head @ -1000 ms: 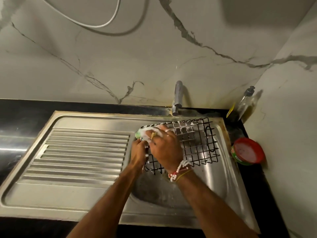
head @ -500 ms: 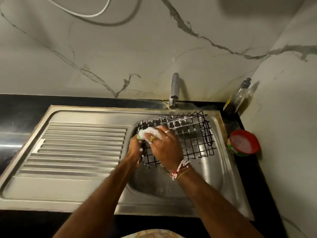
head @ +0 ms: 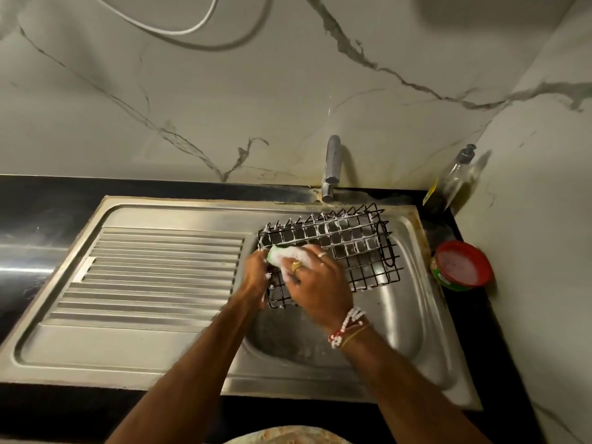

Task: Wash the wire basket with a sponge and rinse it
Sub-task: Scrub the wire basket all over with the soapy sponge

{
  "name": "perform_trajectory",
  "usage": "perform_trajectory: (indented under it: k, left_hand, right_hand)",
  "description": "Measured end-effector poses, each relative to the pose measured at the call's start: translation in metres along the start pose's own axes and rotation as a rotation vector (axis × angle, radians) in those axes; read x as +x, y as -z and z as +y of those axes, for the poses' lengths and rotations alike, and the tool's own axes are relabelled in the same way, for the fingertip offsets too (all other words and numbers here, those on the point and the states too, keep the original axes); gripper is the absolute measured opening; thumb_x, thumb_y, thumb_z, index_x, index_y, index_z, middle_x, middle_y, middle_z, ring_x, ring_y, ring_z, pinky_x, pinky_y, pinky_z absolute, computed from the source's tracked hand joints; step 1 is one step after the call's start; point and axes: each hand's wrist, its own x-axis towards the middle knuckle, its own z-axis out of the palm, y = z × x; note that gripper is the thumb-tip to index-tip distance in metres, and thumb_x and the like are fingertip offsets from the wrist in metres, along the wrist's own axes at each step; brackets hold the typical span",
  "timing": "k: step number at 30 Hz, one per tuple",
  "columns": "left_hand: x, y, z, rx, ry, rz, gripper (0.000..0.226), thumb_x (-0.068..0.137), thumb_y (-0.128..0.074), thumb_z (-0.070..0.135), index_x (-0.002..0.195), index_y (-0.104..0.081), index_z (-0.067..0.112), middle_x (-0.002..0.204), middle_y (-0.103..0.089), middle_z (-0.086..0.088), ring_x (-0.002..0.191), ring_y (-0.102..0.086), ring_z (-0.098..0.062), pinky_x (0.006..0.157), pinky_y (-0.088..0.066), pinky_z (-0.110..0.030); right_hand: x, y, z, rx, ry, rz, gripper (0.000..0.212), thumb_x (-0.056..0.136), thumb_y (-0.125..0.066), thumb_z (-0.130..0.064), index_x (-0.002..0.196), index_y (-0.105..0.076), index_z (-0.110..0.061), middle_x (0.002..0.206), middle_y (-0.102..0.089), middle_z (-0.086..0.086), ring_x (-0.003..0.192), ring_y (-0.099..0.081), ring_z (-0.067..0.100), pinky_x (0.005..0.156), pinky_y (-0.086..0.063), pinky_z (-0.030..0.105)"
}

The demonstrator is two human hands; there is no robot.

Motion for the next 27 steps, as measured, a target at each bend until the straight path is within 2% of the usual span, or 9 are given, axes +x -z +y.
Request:
perform_trajectory:
  k: [4,6,8,10,14,18,21,23,27]
  left_hand:
    - [0.006,0.014,-0.007,0.041,0.062,0.012,0.044,0.100,-0.038,0.033,0.124,-0.059,0.003,0.088,-0.055,-0.005,0.067,-0.044,-0.013,0.053,-0.036,-0.027]
    - [0.009,0.019,-0.009,0.050,0.081,0.013,0.046,0.100,-0.038,0.034,0.129,-0.057,0.003,0.085,-0.053,-0.002,0.066,-0.043,-0.011,0.049,-0.036,-0.023]
    - [0.009,0.018,-0.009,0.028,0.060,0.016,0.045,0.099,-0.039,0.034,0.130,-0.057,0.006,0.092,-0.058,-0.005,0.072,-0.047,-0.013,0.054,-0.038,-0.025]
    - [0.006,0.010,-0.004,0.008,-0.001,0.030,0.042,0.096,-0.042,0.032,0.124,-0.061,0.007,0.098,-0.064,-0.011,0.077,-0.052,-0.017,0.057,-0.040,-0.028]
    - [0.016,0.001,0.006,-0.030,-0.069,0.051,0.030,0.101,-0.041,0.006,0.075,-0.056,0.005,0.061,-0.058,-0.009,0.056,-0.055,-0.019,0.056,-0.041,-0.029]
    - [0.014,0.002,0.002,-0.094,0.006,-0.018,0.030,0.095,-0.045,0.027,0.079,-0.061,0.008,0.070,-0.060,-0.013,0.061,-0.056,-0.023,0.061,-0.044,-0.031]
    - [0.012,0.001,-0.005,-0.027,-0.027,-0.008,0.035,0.101,-0.038,0.025,0.095,-0.070,0.012,0.088,-0.070,-0.013,0.077,-0.062,-0.024,0.072,-0.048,-0.035]
    - [0.013,0.001,-0.005,-0.043,-0.005,0.007,0.034,0.099,-0.040,0.026,0.104,-0.071,0.014,0.093,-0.072,-0.012,0.078,-0.061,-0.024,0.064,-0.044,-0.030]
    - [0.015,0.005,-0.002,-0.105,0.051,0.033,0.037,0.093,-0.042,0.027,0.084,-0.074,0.010,0.079,-0.072,-0.009,0.074,-0.064,-0.026,0.063,-0.049,-0.028]
  right_hand:
    - [-0.001,0.009,0.048,-0.039,-0.093,-0.080,0.021,0.089,-0.055,-0.023,0.101,-0.069,-0.013,0.099,-0.068,0.009,0.075,-0.064,0.022,0.057,-0.057,0.034]
    - [0.004,0.017,0.070,0.007,-0.274,-0.036,0.019,0.086,-0.063,-0.019,0.101,-0.069,-0.009,0.097,-0.067,0.011,0.064,-0.062,0.019,0.048,-0.056,0.032]
    - [0.010,0.014,0.063,0.040,-0.294,-0.023,0.020,0.082,-0.070,-0.018,0.099,-0.069,-0.007,0.094,-0.068,0.011,0.060,-0.062,0.019,0.047,-0.055,0.031]
    - [0.015,0.004,0.032,0.063,-0.183,-0.036,0.018,0.082,-0.068,-0.019,0.098,-0.070,-0.010,0.092,-0.069,0.008,0.062,-0.062,0.018,0.049,-0.055,0.030]
    - [0.001,-0.010,-0.015,0.087,0.037,-0.162,0.029,0.084,-0.051,-0.030,0.102,-0.071,-0.018,0.101,-0.071,0.007,0.093,-0.064,0.024,0.078,-0.056,0.033]
    - [-0.002,0.005,-0.001,0.135,0.132,-0.103,0.021,0.082,-0.065,-0.022,0.098,-0.071,-0.012,0.094,-0.071,0.010,0.085,-0.065,0.025,0.070,-0.058,0.032]
    - [0.034,0.008,0.022,0.117,-0.038,-0.043,0.024,0.082,-0.067,-0.021,0.104,-0.069,-0.011,0.099,-0.069,0.009,0.086,-0.064,0.022,0.070,-0.058,0.030]
    - [0.048,0.005,0.026,0.124,-0.137,-0.117,0.028,0.082,-0.064,-0.021,0.109,-0.067,-0.014,0.103,-0.067,0.007,0.086,-0.062,0.020,0.068,-0.058,0.031]
    - [0.012,-0.006,0.010,0.112,0.016,-0.222,0.030,0.080,-0.057,-0.025,0.106,-0.068,-0.016,0.101,-0.067,0.002,0.085,-0.061,0.020,0.070,-0.056,0.033]
